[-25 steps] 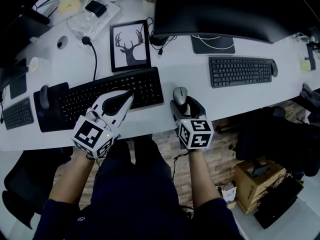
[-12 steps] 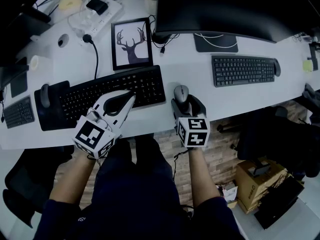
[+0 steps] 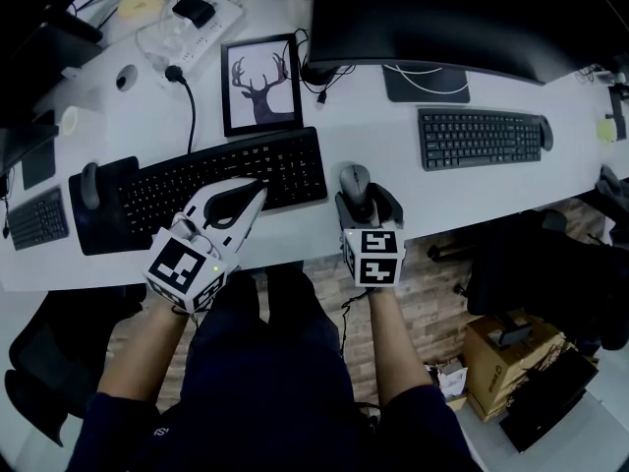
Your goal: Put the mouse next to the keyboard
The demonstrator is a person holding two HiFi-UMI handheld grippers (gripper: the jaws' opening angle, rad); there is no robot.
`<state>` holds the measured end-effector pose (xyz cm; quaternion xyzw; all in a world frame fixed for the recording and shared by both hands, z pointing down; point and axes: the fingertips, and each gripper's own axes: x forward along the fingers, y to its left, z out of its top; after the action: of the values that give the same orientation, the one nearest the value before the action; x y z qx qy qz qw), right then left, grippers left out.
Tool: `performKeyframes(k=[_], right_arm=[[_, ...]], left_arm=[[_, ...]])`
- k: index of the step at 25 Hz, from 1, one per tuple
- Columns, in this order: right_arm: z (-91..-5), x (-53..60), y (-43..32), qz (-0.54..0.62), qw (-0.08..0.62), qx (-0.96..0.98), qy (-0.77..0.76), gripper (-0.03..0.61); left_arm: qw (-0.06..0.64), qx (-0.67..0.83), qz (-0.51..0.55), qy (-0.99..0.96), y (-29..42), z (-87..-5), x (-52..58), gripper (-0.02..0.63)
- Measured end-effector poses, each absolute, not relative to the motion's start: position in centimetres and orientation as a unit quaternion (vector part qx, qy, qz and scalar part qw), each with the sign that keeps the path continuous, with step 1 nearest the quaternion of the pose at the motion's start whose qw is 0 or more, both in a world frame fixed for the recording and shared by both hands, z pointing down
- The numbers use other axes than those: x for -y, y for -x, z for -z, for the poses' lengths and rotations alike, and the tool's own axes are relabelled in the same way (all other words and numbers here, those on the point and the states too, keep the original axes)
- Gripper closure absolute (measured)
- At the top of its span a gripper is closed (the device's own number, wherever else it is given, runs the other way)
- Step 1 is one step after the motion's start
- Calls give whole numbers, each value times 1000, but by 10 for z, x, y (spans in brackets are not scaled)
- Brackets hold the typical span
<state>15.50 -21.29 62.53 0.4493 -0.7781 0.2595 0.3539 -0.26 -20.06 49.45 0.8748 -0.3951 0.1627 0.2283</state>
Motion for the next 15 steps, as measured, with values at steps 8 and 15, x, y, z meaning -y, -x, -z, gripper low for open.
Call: performKeyframes(k=[8, 15], right_arm=[[-626, 213, -154, -247, 363, 778, -450, 299], [-628, 213, -153, -231, 372, 778, -451, 298]], left_arm=[[229, 399, -163, -873, 6, -494, 198, 575], [230, 399, -163, -873, 8, -495, 196, 575]])
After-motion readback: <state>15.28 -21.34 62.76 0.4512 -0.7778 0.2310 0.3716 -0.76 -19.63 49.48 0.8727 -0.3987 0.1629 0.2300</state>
